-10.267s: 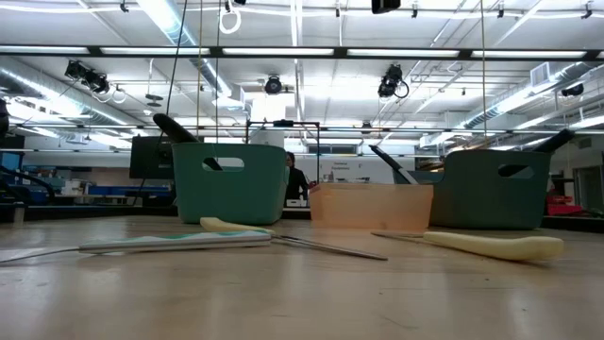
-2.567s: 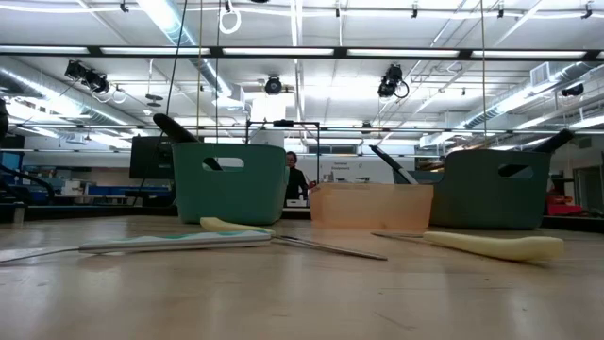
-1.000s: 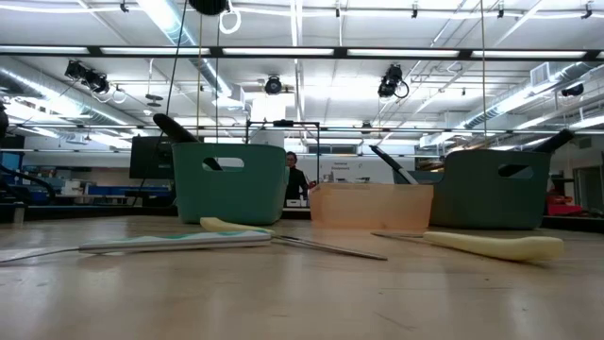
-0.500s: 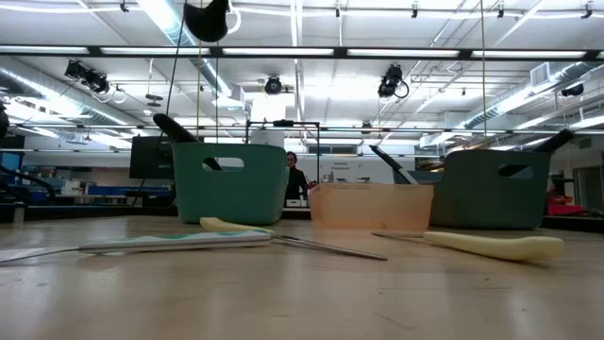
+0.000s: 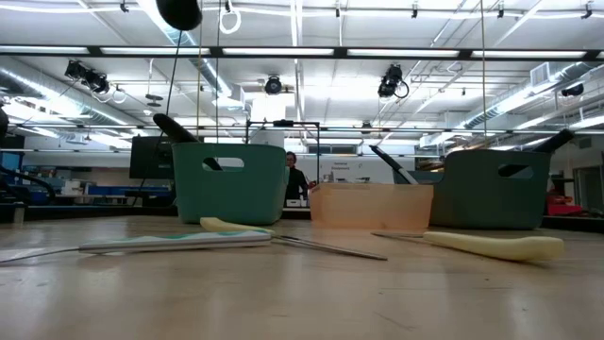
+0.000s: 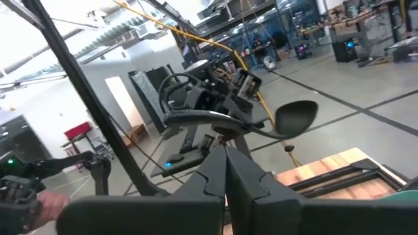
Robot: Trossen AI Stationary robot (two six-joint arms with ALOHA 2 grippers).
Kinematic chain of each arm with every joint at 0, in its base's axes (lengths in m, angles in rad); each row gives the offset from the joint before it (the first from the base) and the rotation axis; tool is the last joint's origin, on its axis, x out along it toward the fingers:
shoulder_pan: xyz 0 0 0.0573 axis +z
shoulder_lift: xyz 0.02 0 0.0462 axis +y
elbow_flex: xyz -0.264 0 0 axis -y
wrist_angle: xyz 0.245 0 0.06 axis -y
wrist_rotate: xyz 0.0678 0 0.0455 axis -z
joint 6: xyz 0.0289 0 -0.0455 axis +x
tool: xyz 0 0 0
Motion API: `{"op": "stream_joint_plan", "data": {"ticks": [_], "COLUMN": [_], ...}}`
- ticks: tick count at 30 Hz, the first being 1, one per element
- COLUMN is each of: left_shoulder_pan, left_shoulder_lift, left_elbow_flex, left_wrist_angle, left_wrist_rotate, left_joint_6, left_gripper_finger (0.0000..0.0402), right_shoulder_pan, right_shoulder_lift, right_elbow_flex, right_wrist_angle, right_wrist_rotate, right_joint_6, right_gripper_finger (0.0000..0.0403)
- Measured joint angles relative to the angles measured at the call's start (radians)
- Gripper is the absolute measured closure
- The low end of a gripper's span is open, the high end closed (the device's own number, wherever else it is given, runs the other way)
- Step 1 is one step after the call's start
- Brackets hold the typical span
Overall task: Pick & Place Kitchen Items
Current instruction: Put the black serving spoon into the light green bin
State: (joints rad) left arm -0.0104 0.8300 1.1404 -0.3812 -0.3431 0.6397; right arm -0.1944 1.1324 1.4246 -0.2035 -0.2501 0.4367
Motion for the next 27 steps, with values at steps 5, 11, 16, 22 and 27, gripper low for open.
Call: {"op": "stream_joint_plan", "data": {"ticks": [5,11,16,22,27], "left_shoulder_pan": [0.000,0.000,0.015,0.066,0.129], "left_shoulder_lift": [-0.035,-0.036,-0.016,-0.019,-0.016], "left_elbow_flex": [0.000,0.000,-0.047,-0.192,-0.287], "left_wrist_angle": [-0.033,-0.088,-0.060,0.052,0.202], "left_wrist_rotate": [0.011,0.047,0.099,0.165,0.272], "left_joint_6": [-0.023,-0.031,-0.023,0.033,0.087], "left_gripper_finger": [0.0358,0.0358,0.0358,0.0358,0.0358], "right_shoulder_pan": [0.000,0.000,0.000,0.000,0.000], "right_shoulder_lift": [0.000,0.000,0.000,0.000,0.007], "right_elbow_flex": [0.000,0.000,0.000,0.000,0.000], "right_wrist_angle": [-0.001,-0.002,-0.014,-0.051,-0.063], "right_wrist_rotate": [0.007,0.007,0.022,0.033,0.033], "right_joint_6": [0.000,0.000,0.000,0.000,0.000], "right_gripper_finger": [0.0399,0.0399,0.0399,0.0399,0.0399]}}
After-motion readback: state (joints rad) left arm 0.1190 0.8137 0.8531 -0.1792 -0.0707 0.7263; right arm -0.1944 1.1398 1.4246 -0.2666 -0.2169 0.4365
